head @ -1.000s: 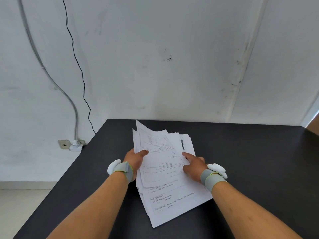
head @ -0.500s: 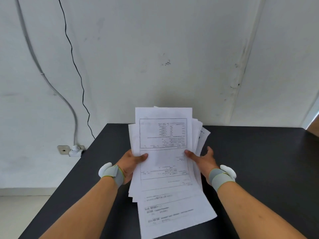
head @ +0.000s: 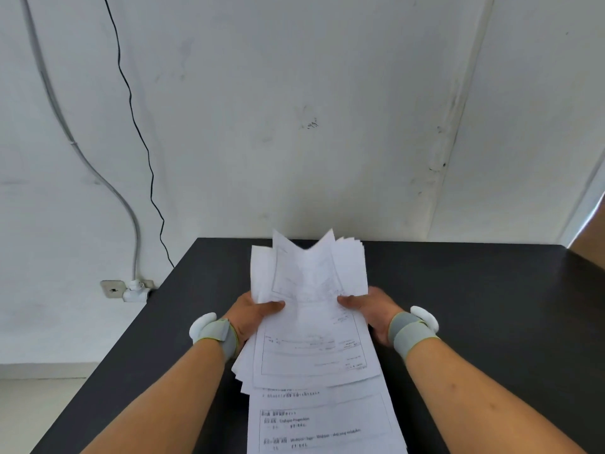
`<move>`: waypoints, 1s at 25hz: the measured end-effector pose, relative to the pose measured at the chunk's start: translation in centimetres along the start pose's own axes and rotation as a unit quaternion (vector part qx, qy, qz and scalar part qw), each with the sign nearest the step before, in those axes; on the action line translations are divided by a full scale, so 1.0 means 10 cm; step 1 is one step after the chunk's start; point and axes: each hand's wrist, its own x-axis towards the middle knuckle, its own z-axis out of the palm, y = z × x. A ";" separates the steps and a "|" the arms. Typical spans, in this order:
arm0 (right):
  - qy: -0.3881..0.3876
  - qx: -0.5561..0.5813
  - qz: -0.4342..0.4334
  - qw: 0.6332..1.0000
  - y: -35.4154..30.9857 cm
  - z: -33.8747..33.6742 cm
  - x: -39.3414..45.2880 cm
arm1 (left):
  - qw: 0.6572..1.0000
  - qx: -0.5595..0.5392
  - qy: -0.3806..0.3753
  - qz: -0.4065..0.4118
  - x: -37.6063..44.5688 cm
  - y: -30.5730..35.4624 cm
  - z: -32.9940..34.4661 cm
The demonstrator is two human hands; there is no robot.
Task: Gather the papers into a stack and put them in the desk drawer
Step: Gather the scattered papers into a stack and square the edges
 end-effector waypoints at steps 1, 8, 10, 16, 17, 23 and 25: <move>0.008 0.023 -0.023 0.999 -0.08 -0.01 0.00 | 1.000 -0.012 0.006 0.022 0.00 0.10 0.00; -0.004 0.152 -0.204 0.967 -0.94 -0.05 -0.15 | 0.977 -0.088 -0.005 0.191 -0.08 0.98 0.01; -0.018 0.143 -0.228 0.963 -1.00 -0.02 -0.20 | 0.976 -0.080 -0.002 0.202 -0.12 1.06 0.02; -0.047 0.086 -0.264 0.960 -0.81 -0.04 -0.20 | 0.982 -0.010 -0.031 0.184 -0.17 0.97 0.12; -0.041 0.069 -0.264 0.961 -0.77 -0.05 -0.19 | 0.982 0.002 -0.026 0.186 -0.17 0.96 0.14; 0.009 0.070 -0.264 0.962 -0.86 -0.04 -0.24 | 0.967 -0.015 0.063 0.248 -0.16 1.06 0.21; 0.010 0.085 -0.272 0.958 -0.95 -0.04 -0.28 | 0.963 -0.020 0.058 0.262 -0.18 1.12 0.24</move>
